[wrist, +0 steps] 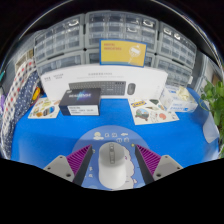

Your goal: Arrange mouse

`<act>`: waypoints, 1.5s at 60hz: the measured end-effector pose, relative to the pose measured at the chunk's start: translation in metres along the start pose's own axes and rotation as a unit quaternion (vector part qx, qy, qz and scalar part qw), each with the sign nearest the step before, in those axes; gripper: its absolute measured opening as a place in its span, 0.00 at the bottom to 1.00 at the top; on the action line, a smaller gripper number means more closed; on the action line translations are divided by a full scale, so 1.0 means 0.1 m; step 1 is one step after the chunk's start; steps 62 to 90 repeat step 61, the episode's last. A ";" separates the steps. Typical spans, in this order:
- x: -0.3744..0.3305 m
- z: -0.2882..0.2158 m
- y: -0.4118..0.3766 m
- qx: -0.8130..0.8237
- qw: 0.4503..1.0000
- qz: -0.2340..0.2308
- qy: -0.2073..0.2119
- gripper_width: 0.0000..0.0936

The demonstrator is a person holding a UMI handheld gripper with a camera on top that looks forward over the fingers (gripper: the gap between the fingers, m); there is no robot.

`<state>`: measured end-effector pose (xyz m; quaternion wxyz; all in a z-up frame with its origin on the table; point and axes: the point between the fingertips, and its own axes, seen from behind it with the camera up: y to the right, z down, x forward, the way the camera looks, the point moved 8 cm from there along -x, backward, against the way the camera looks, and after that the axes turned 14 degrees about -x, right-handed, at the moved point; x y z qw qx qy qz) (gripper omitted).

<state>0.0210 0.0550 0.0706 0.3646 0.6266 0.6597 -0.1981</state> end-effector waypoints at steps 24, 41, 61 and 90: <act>-1.28 -0.60 -0.16 0.001 0.998 -0.018 0.058 0.93; -1.77 -0.78 -0.18 -0.008 0.996 -0.027 0.088 0.93; -1.86 -0.68 -0.19 -0.002 0.996 -0.029 0.080 0.93; -1.86 -0.68 -0.19 -0.002 0.996 -0.029 0.080 0.93</act>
